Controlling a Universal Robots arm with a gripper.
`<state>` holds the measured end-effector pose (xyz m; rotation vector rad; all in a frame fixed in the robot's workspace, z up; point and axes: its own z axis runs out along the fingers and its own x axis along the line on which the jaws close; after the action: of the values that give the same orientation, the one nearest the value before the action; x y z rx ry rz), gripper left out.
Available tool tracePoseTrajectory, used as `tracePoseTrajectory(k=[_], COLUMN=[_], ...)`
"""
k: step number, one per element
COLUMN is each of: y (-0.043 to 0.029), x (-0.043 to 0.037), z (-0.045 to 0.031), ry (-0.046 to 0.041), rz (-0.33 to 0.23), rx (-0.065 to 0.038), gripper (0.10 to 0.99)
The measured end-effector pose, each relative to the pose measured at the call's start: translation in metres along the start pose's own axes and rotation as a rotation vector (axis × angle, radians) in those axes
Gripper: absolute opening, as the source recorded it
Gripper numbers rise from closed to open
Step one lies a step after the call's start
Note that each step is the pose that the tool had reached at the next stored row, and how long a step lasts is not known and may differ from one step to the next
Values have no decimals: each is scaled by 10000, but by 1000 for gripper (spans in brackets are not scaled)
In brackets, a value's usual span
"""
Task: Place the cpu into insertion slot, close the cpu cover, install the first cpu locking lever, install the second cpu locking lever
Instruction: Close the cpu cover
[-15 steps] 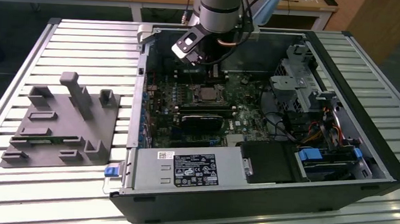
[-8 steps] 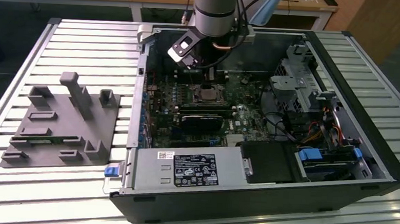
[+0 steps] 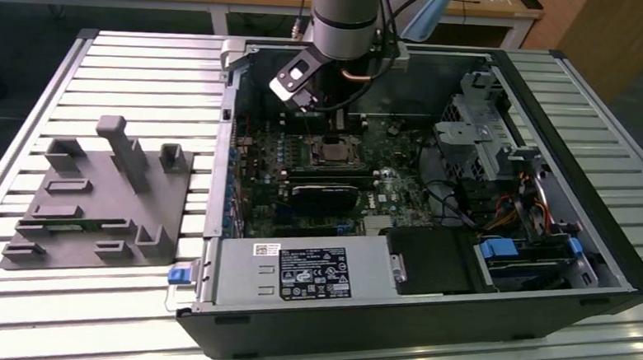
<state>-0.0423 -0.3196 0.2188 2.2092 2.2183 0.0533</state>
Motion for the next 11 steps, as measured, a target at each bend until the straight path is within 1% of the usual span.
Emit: tracePoseTrajectory(k=[2,11], y=[0,0], x=[0,0], z=[0,2], ry=[10,60], rz=[-280,-1909], rx=[4,32], gripper=[106,106])
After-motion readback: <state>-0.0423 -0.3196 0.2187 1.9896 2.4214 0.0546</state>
